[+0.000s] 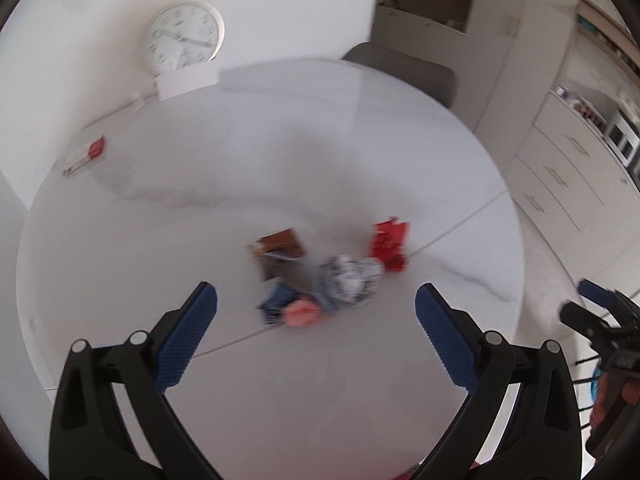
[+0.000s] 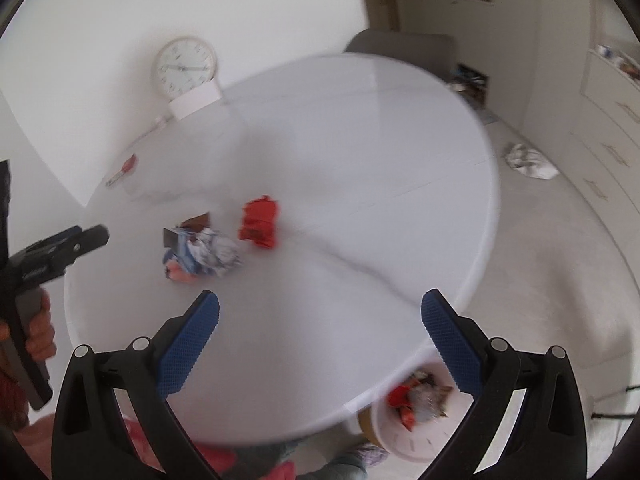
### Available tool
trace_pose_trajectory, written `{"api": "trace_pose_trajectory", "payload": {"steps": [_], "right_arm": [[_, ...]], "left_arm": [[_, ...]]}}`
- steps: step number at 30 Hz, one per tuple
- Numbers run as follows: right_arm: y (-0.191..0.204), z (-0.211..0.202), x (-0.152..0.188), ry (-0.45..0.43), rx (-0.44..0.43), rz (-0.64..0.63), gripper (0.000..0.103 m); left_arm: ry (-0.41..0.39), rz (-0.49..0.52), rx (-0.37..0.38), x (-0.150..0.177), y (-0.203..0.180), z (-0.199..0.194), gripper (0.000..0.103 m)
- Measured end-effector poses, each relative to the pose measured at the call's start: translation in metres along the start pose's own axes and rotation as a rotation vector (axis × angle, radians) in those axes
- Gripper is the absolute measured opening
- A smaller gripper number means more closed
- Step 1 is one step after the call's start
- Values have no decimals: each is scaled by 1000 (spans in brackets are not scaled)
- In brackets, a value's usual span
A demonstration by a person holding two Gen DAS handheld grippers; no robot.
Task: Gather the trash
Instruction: 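Grasp the red crumpled paper with the right tool while the left tool grasps white crumpled newspaper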
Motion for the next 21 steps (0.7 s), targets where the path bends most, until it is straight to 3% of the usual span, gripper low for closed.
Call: {"api": "trace_pose_trajectory", "payload": {"steps": [6,11,15,18,19,21], "right_arm": [[55,89,-34,94,-1,-18,100],[72,152,-48,190,32,31,89],[85,182,-47,259,51,11,79],[91,190,-43,284,64,-21,52],[92,191,-42,294,54,-20,38],[90,189,-42,288,46,-15,30]], "left_arm": [[47,-9,-9,6,42,21,95],[74,14,22,6,51,33,95],[88,94,68,3,39,47,95],[99,169,110,-1,22,57,95],[100,188,119,-3,19,60,95],[99,255,149,-6,5,68,95]]}}
Point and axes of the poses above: each gripper's, at about its wrist camera, not at the fingertips, and z roughly the way its jaws point, y to its left, x to its underside, the point moved 8 cm from there along z, roughly the way its jaws point, and after that the axes turned 9 degrees about x, right-handed, at the moved point
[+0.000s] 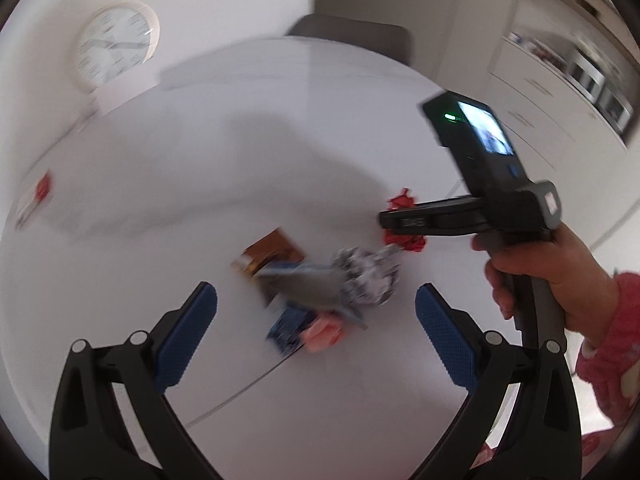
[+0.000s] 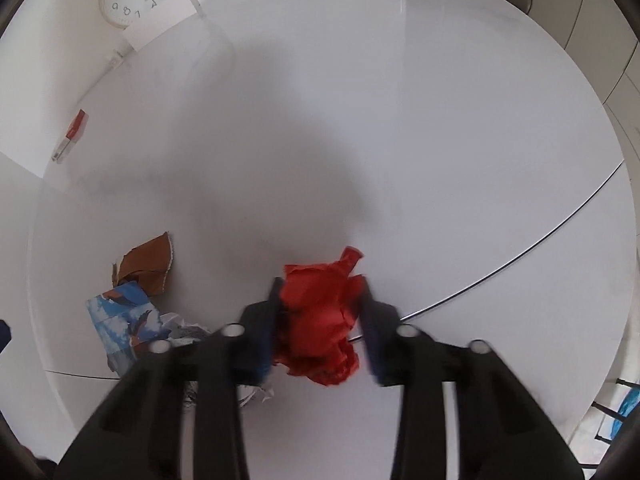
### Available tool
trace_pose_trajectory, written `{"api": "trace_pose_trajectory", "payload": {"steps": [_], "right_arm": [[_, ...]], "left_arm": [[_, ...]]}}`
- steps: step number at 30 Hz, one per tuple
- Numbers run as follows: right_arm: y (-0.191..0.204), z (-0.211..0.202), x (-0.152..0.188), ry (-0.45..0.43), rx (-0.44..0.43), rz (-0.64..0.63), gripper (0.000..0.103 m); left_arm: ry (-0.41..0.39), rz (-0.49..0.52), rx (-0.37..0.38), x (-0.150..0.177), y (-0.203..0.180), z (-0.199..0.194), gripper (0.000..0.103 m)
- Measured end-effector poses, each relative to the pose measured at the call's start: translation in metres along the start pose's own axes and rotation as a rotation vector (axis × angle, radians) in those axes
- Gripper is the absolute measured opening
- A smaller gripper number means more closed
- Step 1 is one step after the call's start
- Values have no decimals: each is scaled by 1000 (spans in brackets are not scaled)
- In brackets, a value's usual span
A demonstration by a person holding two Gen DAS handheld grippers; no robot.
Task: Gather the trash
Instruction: 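Grasp the red crumpled paper with the right tool while the left tool grasps white crumpled newspaper, then carry both papers over the wastebasket and open both tools to drop them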
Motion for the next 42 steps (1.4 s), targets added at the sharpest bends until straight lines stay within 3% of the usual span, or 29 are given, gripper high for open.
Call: {"api": "trace_pose_trajectory", "payload": {"steps": [5,9,15,17,19,20,23,27,37,42], "right_arm": [[-29,-32,6,-54,-26,70,29],[-67,-65,24,-103,-39,143,29],[-111,-95,65,-128,-23,243,30],[-126,-103,80,-128,-13,270,30],[-138,-109,94,-125,-7,302,30],[-141,-110,99,-124,-6,314,30],[-151,-112,111,-123,2,352,31],[-165,-116,121,-136,1,397,31],[-196,-143,137,-199,29,445,31],[-229,-159,179,-198,102,453,31]], "left_arm": [[66,235,70,-15,-34,37,95],[177,406,115,-18,-57,78,95],[369,507,110,-12,-66,132,95],[393,531,105,-12,-68,139,87],[442,564,107,-9,-71,146,62],[454,573,93,-8,-70,148,60],[454,597,67,-11,-69,153,50],[456,548,121,-19,-74,149,39],[327,441,177,-49,-103,106,38],[212,377,202,-59,-139,68,39]]}}
Point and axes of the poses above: each gripper's, at about its wrist camera, not at the fingertips, and z roughly the way its jaws point, y to its left, x to its underside, the point moved 8 cm from there along z, roughly the way its jaws point, and after that the axes turned 9 degrees about x, right-handed, at the moved point
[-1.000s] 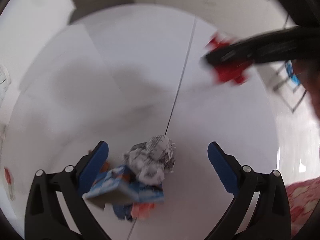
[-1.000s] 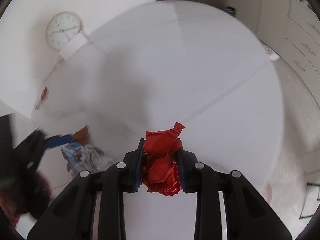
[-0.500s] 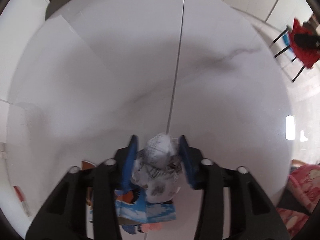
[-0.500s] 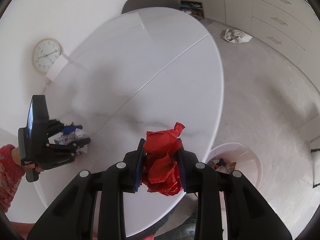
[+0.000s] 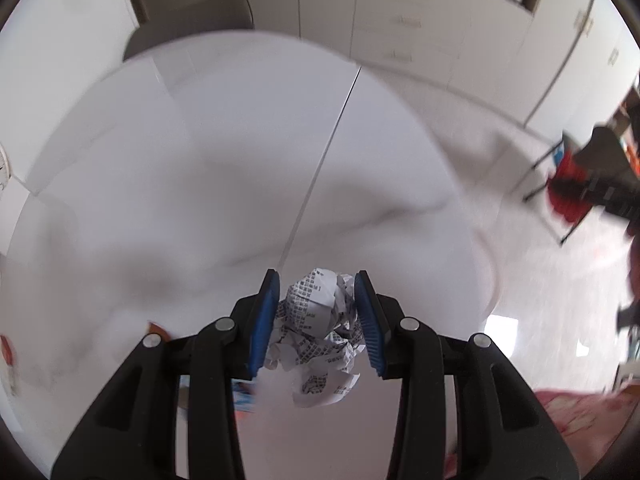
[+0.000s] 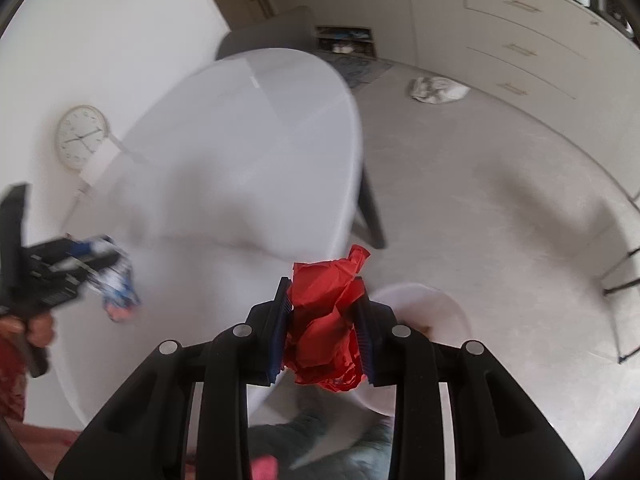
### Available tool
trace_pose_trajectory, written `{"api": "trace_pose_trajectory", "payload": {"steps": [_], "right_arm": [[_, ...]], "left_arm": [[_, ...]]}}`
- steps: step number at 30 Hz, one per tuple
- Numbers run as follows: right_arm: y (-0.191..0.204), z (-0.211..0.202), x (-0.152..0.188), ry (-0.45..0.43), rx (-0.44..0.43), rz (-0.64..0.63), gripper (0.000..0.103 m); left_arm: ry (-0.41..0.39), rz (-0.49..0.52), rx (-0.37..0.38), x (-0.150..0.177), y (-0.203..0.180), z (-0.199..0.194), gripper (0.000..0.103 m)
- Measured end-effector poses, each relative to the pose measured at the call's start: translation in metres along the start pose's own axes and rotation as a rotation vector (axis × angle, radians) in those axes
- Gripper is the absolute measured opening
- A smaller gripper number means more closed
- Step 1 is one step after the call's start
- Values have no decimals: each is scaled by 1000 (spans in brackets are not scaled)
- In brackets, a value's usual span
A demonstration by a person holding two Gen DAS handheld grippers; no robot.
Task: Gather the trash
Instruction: 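Carry both papers over the wastebasket and open both tools to drop them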
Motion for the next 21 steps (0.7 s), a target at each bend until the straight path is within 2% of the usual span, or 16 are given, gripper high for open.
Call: {"api": "trace_pose_trajectory", "payload": {"steps": [2,4,7,9,12,15,18,21], "right_arm": [[-22,4,15,32,23,24,31],[-42,15,34,77,31,53,31],[-62,39,57,147,38,73,31],[-68,53,68,184,34,74,31],[-73,79,87,244,29,49,31],[-75,109,106,304,14,21,31],[-80,155,127,379,-3,3,31],[-83,197,147,439,20,-30,33]], "left_arm": [[-37,-42,9,-4,-22,-5,39],[-62,-94,53,-6,-45,-4,39],[-60,-133,119,-8,-76,6,39],[-40,-107,123,-6,-95,17,39],[-24,-34,90,-2,-125,26,39],[-14,-32,108,0,-143,32,39],[6,0,98,-1,-158,44,39],[34,34,82,4,-178,57,39]]}}
Point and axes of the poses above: each gripper's, at about its wrist camera, not at the fingertips, and z roughly the way its jaws point, y to its left, x to its underside, the point moved 8 cm from there along z, roughly the way its jaws point, and after that the axes turned 9 degrees about x, right-handed, at the moved point
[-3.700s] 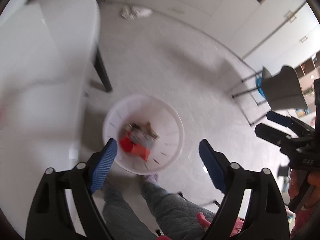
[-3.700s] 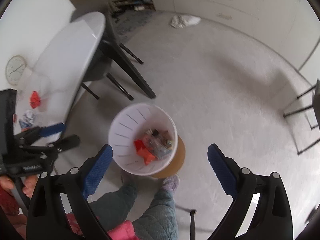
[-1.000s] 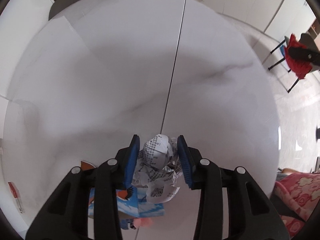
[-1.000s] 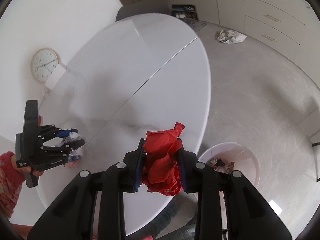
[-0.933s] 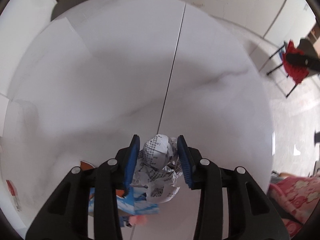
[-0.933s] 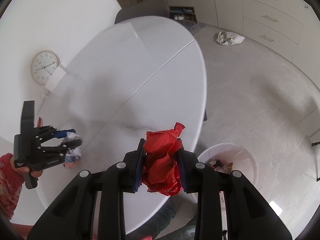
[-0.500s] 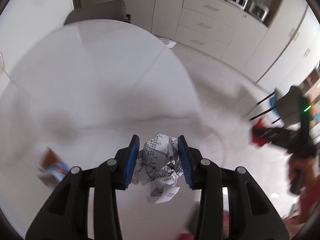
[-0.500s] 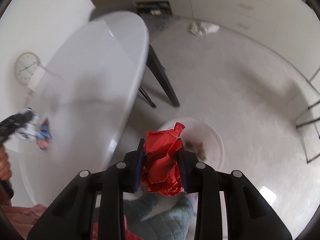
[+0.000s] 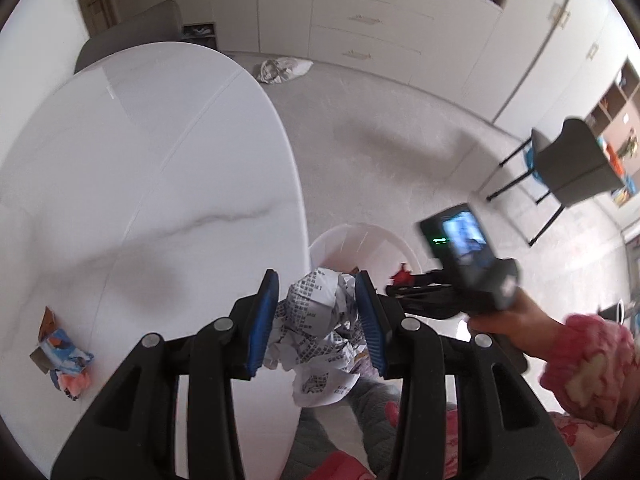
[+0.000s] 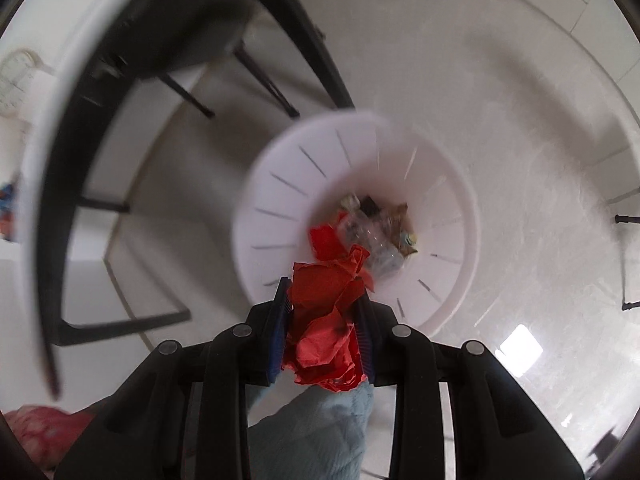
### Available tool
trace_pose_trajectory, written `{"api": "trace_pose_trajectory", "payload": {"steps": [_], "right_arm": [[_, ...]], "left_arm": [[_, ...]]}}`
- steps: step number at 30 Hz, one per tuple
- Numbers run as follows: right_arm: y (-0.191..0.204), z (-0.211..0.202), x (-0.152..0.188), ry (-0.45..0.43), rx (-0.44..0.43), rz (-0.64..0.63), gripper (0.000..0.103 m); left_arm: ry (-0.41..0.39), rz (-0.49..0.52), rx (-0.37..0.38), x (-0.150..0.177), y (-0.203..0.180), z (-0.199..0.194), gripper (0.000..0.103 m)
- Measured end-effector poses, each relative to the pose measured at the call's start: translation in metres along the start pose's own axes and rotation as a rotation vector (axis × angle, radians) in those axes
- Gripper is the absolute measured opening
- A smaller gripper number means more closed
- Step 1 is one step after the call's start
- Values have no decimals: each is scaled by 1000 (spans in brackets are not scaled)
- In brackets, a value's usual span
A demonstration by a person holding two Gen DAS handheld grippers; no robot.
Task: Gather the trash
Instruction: 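Carry both papers over the wastebasket and open both tools to drop them, then move both tools back over the table toward the snack bag and blue box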
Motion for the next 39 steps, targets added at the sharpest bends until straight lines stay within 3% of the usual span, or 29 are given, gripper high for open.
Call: {"api": "trace_pose_trajectory", "payload": {"steps": [1,3,5,9,11,18,20,24,28,32,35,39], "right_arm": [[-1,10,-1,13,4,-5,34],[-3,35,-1,41,7,-5,47],[-6,50,-1,40,22,3,80],[-15,52,1,15,36,3,90],[-26,40,3,10,8,24,100],[-91,-31,26,-96,44,127,101],[-106,-47,36,-115,55,158,101],[-139,-69,53,-136,75,208,101],[-157,-84,59,-144,76,230,101],[-152,-100,54,-180,64,222,101],[-134,-129,40,-236,41,170,101],[-99,-186,16,-370,39,73,101]], "left_arm": [[14,7,0,0,-5,7,39],[36,11,-11,3,-9,15,39],[59,15,-26,-1,-15,30,39],[96,10,-50,5,-24,46,39],[108,12,-48,5,-28,56,39],[159,39,-6,8,-53,103,43],[193,34,6,12,-57,126,49],[240,0,37,26,-65,170,78],[283,-47,55,38,-72,192,79],[216,-110,76,31,-75,166,79],[120,-117,55,16,-71,120,79],[-61,-120,-34,-8,-60,40,95]]}}
Point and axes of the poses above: each gripper's, at about its wrist camera, not at the fingertips, and z roughly the way its jaws point, y to its left, x to its underside, the point moved 8 cm from there along z, roughly the way its jaws point, and after that the axes turned 9 degrees about x, right-handed, at the moved point
